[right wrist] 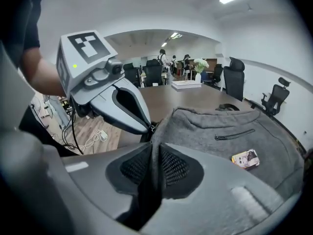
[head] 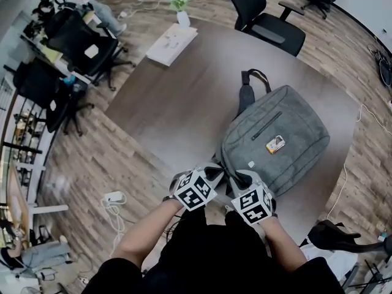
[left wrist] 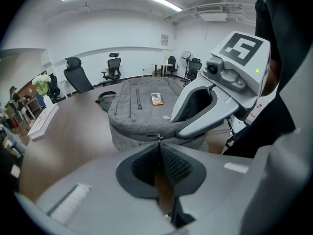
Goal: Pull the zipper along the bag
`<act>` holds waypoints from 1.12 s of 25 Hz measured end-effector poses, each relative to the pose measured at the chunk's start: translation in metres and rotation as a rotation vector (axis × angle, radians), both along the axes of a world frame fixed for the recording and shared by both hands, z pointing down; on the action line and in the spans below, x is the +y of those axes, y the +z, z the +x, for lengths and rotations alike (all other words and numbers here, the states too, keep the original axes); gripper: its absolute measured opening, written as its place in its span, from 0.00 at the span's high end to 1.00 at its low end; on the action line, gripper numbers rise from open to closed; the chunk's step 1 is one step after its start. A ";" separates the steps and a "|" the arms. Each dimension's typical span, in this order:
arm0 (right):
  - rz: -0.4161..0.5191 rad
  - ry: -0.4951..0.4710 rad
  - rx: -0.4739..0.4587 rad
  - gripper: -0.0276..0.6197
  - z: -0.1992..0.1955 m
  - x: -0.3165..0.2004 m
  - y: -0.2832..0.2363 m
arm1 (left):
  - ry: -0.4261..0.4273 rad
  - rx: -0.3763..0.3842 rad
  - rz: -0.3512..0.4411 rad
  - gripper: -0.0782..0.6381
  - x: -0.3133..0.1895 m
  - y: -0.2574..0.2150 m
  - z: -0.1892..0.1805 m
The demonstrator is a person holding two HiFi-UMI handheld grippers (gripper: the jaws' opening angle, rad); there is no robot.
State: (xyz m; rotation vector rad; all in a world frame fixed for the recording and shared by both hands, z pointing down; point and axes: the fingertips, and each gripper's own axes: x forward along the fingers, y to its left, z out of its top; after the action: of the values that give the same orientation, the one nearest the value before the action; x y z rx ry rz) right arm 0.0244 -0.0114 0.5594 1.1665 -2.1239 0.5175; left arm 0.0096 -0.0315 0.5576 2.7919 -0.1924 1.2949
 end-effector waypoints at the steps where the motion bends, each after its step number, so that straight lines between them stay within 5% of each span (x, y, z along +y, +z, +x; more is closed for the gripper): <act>1: 0.009 -0.014 0.031 0.87 -0.001 0.001 0.000 | 0.005 -0.003 0.002 0.85 -0.001 0.000 0.000; 14: 0.053 -0.157 0.194 0.87 -0.005 0.011 -0.006 | 0.022 -0.053 0.060 0.85 -0.013 -0.008 -0.010; 23: 0.045 -0.164 0.167 0.87 -0.003 0.021 -0.002 | 0.081 -0.075 0.061 0.85 -0.007 -0.004 -0.011; 28: 0.058 -0.157 0.173 0.87 -0.004 0.020 -0.004 | 0.097 -0.096 0.133 0.85 -0.011 -0.004 -0.013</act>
State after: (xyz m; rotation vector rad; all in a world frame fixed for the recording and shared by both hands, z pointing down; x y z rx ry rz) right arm 0.0200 0.0089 0.5553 1.0267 -2.0706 0.2755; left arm -0.0032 -0.0425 0.5537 2.8836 -0.1543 1.4927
